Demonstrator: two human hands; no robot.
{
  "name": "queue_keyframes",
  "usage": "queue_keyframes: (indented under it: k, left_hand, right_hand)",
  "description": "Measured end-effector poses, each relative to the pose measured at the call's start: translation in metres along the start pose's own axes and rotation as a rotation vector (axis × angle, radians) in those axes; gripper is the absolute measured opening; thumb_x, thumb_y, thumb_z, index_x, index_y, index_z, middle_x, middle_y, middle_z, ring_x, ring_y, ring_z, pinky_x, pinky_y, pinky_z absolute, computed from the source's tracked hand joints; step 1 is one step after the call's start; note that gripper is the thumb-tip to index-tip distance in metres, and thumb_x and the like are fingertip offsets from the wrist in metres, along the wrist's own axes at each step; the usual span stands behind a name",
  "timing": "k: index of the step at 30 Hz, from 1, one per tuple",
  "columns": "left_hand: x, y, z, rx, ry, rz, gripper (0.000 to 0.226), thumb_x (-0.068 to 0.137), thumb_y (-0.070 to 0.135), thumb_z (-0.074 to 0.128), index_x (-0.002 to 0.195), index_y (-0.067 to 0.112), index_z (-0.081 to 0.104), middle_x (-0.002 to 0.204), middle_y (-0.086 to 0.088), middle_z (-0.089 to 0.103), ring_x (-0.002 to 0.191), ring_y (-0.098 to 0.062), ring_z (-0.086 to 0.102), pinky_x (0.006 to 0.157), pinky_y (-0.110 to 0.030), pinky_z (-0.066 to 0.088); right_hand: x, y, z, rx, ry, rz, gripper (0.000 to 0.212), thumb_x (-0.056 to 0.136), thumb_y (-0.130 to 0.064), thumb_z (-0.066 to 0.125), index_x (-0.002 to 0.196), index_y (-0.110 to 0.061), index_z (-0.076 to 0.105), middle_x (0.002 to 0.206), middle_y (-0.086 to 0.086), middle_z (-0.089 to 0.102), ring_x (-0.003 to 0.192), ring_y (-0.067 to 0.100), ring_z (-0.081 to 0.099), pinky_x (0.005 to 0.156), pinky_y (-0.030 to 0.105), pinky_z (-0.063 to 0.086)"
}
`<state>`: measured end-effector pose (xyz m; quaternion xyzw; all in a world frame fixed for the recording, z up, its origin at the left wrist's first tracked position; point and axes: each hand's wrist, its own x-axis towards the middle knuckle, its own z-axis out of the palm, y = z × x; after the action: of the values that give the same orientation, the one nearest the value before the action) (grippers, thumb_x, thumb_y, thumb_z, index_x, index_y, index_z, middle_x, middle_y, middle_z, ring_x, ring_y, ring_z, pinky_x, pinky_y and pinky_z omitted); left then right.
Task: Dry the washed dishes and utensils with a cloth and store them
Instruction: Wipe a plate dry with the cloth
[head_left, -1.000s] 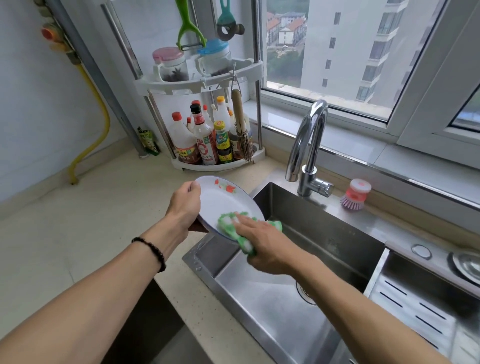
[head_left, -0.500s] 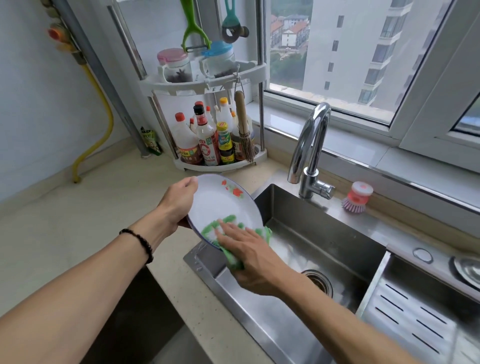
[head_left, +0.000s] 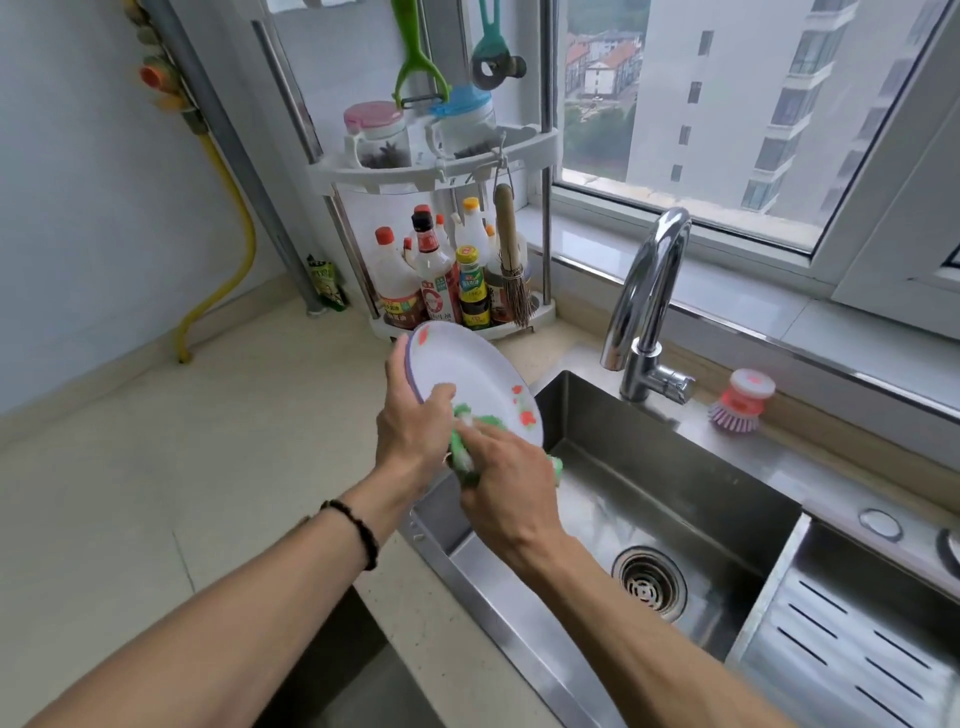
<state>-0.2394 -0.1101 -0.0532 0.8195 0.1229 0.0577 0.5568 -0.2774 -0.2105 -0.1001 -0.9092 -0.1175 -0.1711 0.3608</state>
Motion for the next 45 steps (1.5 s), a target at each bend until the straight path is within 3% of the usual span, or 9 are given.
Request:
queue_keyframes:
  k: [2,4,7,25,29,34,38,42,45]
  left_hand:
    - [0.006,0.002,-0.003,-0.02,0.081,0.028,0.054,0.097,0.029,0.044,0.149,0.039,0.036,0.124,0.006,0.053,0.111,-0.021,0.053,0.093,-0.037,0.049]
    - [0.013,0.001,-0.011,-0.057,0.075,0.032,0.053,0.091,0.037,0.039,0.144,0.036,0.045,0.13,0.003,0.058,0.115,-0.024,0.056,0.099,-0.044,0.051]
    - [0.015,0.0,-0.014,-0.003,0.094,0.058,0.045,0.1,0.033,0.039,0.143,0.035,0.049,0.131,0.003,0.06,0.116,-0.024,0.058,0.1,-0.044,0.052]
    - [0.026,0.001,-0.02,-0.102,0.062,-0.009,0.036,0.101,0.026,0.042,0.133,0.03,0.059,0.122,-0.003,0.066,0.11,-0.027,0.064,0.094,-0.049,0.056]
    - [0.026,0.0,-0.021,-0.106,0.08,-0.044,0.036,0.098,0.031,0.044,0.129,0.034,0.061,0.121,0.0,0.067,0.111,-0.027,0.063,0.096,-0.05,0.055]
    - [0.023,-0.003,-0.021,-0.078,0.082,-0.035,0.034,0.097,0.033,0.042,0.124,0.037,0.061,0.118,-0.001,0.067,0.107,-0.028,0.064,0.091,-0.053,0.057]
    - [0.027,-0.001,-0.026,-0.128,0.098,-0.112,0.023,0.099,0.03,0.045,0.111,0.038,0.063,0.113,-0.003,0.068,0.103,-0.031,0.066,0.085,-0.052,0.059]
    - [0.032,0.002,-0.042,-0.122,-0.139,-0.197,0.027,0.107,0.024,0.04,0.117,0.031,0.064,0.106,-0.003,0.072,0.086,-0.026,0.07,0.053,-0.031,0.055]
    - [0.03,0.005,-0.045,-0.144,-0.184,-0.314,0.017,0.103,0.027,0.047,0.108,0.027,0.064,0.108,-0.009,0.071,0.09,-0.029,0.068,0.063,-0.035,0.056]
  right_hand:
    - [-0.003,-0.001,-0.005,0.123,-0.108,-0.037,0.054,0.081,-0.007,0.067,0.132,-0.026,0.065,0.129,-0.002,0.068,0.116,0.025,0.062,0.095,0.043,0.052]
    - [-0.004,0.015,-0.012,0.06,-0.344,-0.057,0.068,0.09,-0.016,0.066,0.151,-0.033,0.042,0.158,-0.005,0.04,0.146,0.017,0.034,0.124,0.048,0.016]
    - [-0.002,0.031,-0.018,-0.154,-0.577,0.005,0.083,0.095,-0.017,0.058,0.16,-0.032,0.009,0.168,-0.005,0.004,0.155,0.014,0.001,0.12,0.05,-0.018]
    - [0.002,0.038,-0.025,-0.175,-0.63,-0.05,0.101,0.084,-0.044,0.071,0.16,-0.033,0.005,0.168,-0.007,-0.003,0.155,0.013,0.0,0.115,0.064,-0.019]
    - [-0.007,0.018,-0.02,0.06,-0.657,-0.06,0.095,0.083,-0.049,0.072,0.159,-0.029,0.018,0.168,-0.007,0.002,0.154,0.01,0.003,0.116,0.059,-0.022]
    - [0.0,0.041,-0.023,-0.144,-0.63,-0.035,0.098,0.082,-0.046,0.072,0.16,-0.032,0.014,0.168,-0.006,0.004,0.155,0.013,0.003,0.115,0.066,-0.018]
    - [-0.011,0.02,-0.018,0.079,-0.571,-0.1,0.088,0.084,-0.039,0.072,0.158,-0.032,0.025,0.167,-0.008,0.015,0.153,0.011,0.012,0.118,0.055,-0.021]
    - [-0.018,0.053,-0.015,-0.107,-0.387,-0.185,0.073,0.092,-0.028,0.069,0.155,-0.035,0.033,0.164,-0.01,0.02,0.15,0.017,0.026,0.117,0.068,-0.011]
    - [-0.019,0.062,-0.01,-0.253,-0.274,-0.253,0.057,0.088,-0.024,0.075,0.141,-0.023,0.056,0.146,0.006,0.055,0.132,0.028,0.055,0.115,0.067,0.001]
